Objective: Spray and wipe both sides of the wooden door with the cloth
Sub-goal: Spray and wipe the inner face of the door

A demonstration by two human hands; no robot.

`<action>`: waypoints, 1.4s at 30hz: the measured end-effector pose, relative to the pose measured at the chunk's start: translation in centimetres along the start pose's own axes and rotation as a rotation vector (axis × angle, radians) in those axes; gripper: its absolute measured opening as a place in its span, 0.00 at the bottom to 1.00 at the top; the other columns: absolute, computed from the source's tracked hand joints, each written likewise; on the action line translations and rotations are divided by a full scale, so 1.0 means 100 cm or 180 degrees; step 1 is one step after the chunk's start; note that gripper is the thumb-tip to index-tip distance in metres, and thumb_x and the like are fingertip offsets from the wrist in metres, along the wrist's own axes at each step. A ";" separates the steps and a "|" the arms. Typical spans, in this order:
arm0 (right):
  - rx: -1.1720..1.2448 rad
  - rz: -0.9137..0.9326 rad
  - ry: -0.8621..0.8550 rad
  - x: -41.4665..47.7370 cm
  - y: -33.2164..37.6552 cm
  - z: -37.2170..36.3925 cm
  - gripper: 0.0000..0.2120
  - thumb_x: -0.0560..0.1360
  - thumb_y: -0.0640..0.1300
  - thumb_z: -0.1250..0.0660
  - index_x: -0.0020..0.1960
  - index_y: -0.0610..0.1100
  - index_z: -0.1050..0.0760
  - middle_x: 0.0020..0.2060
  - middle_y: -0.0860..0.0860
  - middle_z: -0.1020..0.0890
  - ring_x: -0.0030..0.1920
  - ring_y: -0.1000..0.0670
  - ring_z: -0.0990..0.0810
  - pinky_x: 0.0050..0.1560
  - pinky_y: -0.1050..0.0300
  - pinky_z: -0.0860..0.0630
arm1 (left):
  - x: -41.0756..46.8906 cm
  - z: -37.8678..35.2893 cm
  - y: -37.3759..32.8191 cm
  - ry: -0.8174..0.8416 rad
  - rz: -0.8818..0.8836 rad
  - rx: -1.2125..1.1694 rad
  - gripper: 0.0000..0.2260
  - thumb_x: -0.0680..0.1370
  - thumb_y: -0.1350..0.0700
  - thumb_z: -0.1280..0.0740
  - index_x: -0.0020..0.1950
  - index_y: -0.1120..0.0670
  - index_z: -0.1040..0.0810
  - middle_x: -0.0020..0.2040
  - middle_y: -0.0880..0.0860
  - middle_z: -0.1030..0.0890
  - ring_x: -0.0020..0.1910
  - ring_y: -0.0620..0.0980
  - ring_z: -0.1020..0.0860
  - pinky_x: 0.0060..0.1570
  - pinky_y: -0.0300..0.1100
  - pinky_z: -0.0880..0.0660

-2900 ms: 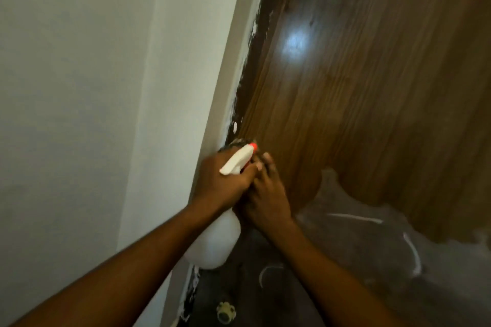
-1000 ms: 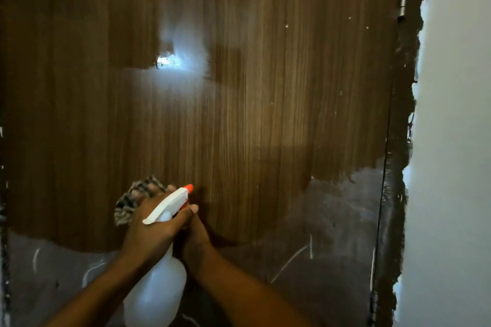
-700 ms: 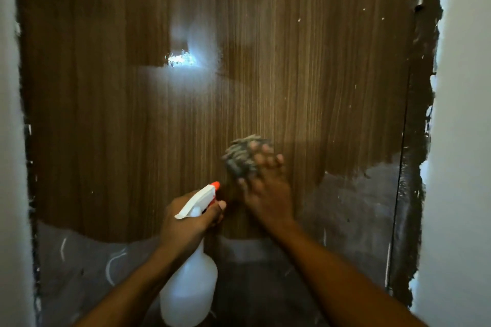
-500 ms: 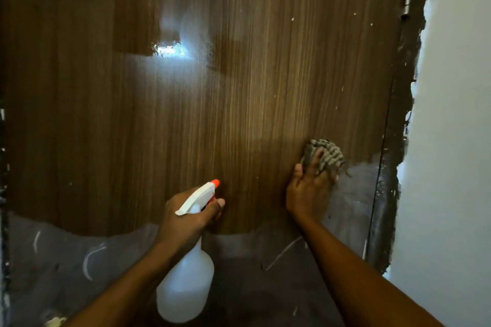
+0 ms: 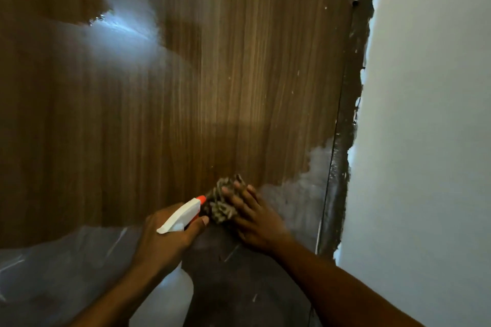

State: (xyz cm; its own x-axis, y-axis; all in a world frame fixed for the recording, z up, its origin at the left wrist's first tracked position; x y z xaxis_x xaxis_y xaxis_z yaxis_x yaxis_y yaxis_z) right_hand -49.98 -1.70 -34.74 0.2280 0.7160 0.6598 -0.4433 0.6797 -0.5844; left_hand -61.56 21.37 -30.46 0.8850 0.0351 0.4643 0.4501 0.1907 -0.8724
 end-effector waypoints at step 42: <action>0.0988 -0.3886 0.0157 -0.205 -0.013 -0.050 0.31 0.80 0.63 0.57 0.78 0.58 0.65 0.80 0.43 0.51 0.79 0.40 0.51 0.77 0.36 0.48 | -0.047 -0.204 0.083 0.0188 0.0939 0.1167 0.18 0.73 0.49 0.30 0.60 0.53 0.26 0.42 0.41 0.27 0.53 0.47 0.25 0.49 0.31 0.35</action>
State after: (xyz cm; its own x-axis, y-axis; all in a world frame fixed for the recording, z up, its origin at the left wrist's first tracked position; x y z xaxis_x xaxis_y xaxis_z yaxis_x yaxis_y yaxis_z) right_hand -49.70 -16.51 -49.88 0.6610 -0.3412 0.6683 -0.1044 0.8402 0.5322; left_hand -59.58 2.78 -42.99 0.9788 0.0859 0.1860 0.1162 0.5150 -0.8493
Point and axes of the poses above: each hand's wrist, its own x-axis towards the middle knuckle, its own z-axis out of the back of the hand, y = z × x, the point moved 1 cm from there along x, towards the middle knuckle
